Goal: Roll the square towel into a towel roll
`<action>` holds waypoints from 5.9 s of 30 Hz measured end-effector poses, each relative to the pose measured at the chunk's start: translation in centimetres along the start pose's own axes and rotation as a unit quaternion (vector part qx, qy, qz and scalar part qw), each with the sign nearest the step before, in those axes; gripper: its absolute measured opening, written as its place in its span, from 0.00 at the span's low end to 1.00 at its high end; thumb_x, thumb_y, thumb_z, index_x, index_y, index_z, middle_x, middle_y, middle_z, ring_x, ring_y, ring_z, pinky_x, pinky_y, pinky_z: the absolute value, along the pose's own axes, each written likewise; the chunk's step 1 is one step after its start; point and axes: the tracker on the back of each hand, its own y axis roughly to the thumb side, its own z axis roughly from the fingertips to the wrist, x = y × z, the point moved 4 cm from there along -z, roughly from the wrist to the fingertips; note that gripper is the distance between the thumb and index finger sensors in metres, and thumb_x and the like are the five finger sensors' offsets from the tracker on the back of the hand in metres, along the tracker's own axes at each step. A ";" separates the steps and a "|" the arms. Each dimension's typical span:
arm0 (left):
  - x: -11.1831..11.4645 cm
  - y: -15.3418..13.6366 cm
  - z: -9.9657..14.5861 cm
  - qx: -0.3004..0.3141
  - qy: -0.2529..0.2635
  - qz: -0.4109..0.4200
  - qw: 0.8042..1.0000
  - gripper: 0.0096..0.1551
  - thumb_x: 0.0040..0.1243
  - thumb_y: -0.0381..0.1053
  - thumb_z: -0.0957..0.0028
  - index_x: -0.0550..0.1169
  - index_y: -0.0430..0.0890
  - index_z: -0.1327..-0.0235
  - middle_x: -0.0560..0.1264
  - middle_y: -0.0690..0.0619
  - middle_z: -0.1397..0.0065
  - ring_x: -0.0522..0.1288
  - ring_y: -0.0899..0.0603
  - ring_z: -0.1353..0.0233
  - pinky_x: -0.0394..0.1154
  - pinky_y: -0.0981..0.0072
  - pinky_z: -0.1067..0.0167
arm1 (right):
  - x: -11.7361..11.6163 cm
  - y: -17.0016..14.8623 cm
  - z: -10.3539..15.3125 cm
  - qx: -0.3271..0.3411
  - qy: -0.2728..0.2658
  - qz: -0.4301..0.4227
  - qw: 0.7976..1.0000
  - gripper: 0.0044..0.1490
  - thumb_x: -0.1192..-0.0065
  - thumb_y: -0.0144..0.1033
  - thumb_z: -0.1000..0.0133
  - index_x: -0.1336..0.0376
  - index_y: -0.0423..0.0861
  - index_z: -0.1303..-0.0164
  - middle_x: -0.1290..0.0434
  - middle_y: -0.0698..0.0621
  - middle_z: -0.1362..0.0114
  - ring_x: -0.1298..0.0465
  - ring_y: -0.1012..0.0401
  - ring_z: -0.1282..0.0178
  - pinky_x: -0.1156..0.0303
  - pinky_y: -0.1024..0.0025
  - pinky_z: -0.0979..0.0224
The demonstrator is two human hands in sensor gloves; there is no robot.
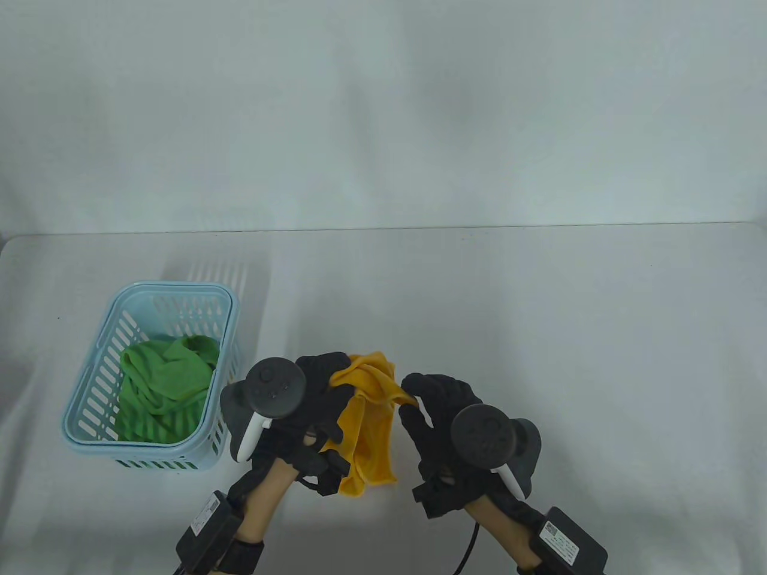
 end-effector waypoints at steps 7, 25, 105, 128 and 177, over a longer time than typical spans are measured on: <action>0.6 0.4 -0.3 0.029 -0.033 -0.025 0.999 0.30 0.68 0.50 0.58 0.75 0.56 0.39 0.73 0.54 0.36 0.84 0.51 0.51 0.79 0.52 0.40 | 0.8 -0.8 -1.0 -0.015 0.010 -0.070 0.997 0.24 0.38 0.47 0.56 0.35 0.62 0.48 0.26 0.60 0.36 0.24 0.54 0.35 0.31 0.49 0.30; 2.1 0.9 -0.4 0.066 -0.084 -0.044 0.993 0.35 0.64 0.54 0.57 0.70 0.57 0.32 0.70 0.55 0.31 0.81 0.49 0.43 0.74 0.48 0.35 | 4.3 4.3 -6.3 -0.078 0.096 -0.049 0.991 0.24 0.34 0.44 0.57 0.32 0.58 0.49 0.19 0.55 0.58 0.19 0.57 0.57 0.25 0.51 0.42; -6.5 -1.5 0.5 -0.002 0.048 0.124 0.991 0.23 0.62 0.55 0.55 0.76 0.56 0.45 0.74 0.55 0.33 0.80 0.43 0.34 0.72 0.42 0.32 | 24.8 -3.6 -7.4 -0.190 -0.121 0.008 0.974 0.23 0.33 0.44 0.56 0.30 0.59 0.49 0.18 0.55 0.54 0.18 0.54 0.52 0.27 0.49 0.39; -20.5 6.6 2.2 0.116 0.037 0.117 0.986 0.22 0.64 0.54 0.55 0.81 0.56 0.47 0.84 0.57 0.44 0.88 0.47 0.46 0.76 0.44 0.36 | 27.9 -0.8 -4.5 -0.126 -0.097 -0.095 0.983 0.24 0.36 0.43 0.54 0.31 0.60 0.47 0.19 0.55 0.53 0.19 0.54 0.49 0.28 0.47 0.37; -6.6 -4.4 -0.8 -0.072 -0.138 -0.024 0.988 0.22 0.64 0.55 0.57 0.83 0.58 0.48 0.84 0.57 0.39 0.86 0.46 0.40 0.77 0.47 0.36 | 15.7 -15.2 -2.5 -0.243 0.046 -0.044 0.968 0.23 0.35 0.43 0.56 0.30 0.59 0.49 0.20 0.55 0.43 0.20 0.52 0.43 0.29 0.47 0.36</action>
